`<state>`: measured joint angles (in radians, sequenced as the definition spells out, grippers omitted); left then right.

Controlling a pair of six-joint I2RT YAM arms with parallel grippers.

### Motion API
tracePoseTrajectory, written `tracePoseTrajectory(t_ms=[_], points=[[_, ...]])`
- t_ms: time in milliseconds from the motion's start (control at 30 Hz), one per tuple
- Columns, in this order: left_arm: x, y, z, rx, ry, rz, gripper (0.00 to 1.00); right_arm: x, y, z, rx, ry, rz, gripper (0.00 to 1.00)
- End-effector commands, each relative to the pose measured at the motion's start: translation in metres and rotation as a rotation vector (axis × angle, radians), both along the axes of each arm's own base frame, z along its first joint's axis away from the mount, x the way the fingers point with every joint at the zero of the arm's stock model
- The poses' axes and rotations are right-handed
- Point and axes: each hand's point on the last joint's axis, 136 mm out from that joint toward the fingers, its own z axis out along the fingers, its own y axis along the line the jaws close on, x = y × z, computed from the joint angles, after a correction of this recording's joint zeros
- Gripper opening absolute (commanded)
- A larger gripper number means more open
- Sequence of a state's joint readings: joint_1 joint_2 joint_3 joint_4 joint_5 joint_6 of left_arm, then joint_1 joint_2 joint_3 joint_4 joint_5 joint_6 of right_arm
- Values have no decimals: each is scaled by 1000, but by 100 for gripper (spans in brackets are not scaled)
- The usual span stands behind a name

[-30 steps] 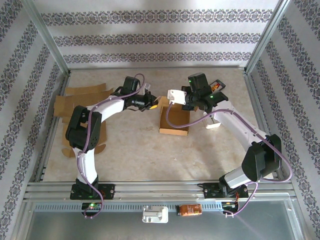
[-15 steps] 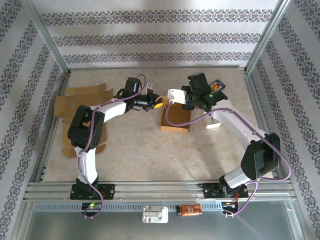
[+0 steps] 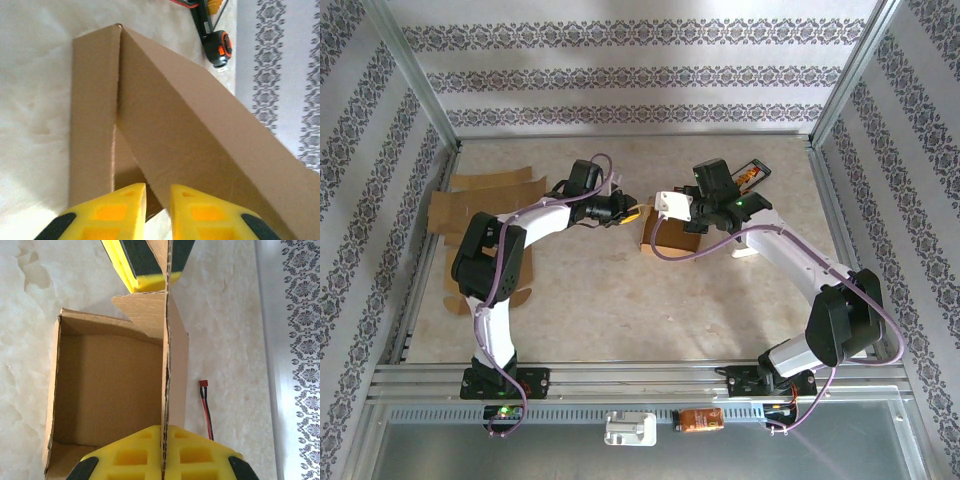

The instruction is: Fold the paper box

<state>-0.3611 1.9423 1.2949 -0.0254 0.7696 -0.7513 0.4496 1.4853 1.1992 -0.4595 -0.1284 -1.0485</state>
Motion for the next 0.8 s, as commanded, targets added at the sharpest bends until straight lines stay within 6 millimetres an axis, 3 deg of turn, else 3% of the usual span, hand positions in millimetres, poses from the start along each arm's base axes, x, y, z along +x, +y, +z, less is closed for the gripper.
tracePoseTrajectory(t_ms=[0,100,267,500,633,767], points=[[-5,19,21,153,-162,-7,27,1,2,15,33,-15,-7,3],[-6,31,27,239,-291,-27,35,7,5,24,52,-18,-2,3],[-22,26,40,226,-542,-150,39,14,5,23,33,-7,8,4],[-48,10,16,232,-686,-290,49,17,7,19,30,7,14,4],[-30,11,3,305,-667,-204,58,17,8,20,33,6,14,4],[-14,-3,3,291,-707,-147,72,17,7,22,37,4,14,4]])
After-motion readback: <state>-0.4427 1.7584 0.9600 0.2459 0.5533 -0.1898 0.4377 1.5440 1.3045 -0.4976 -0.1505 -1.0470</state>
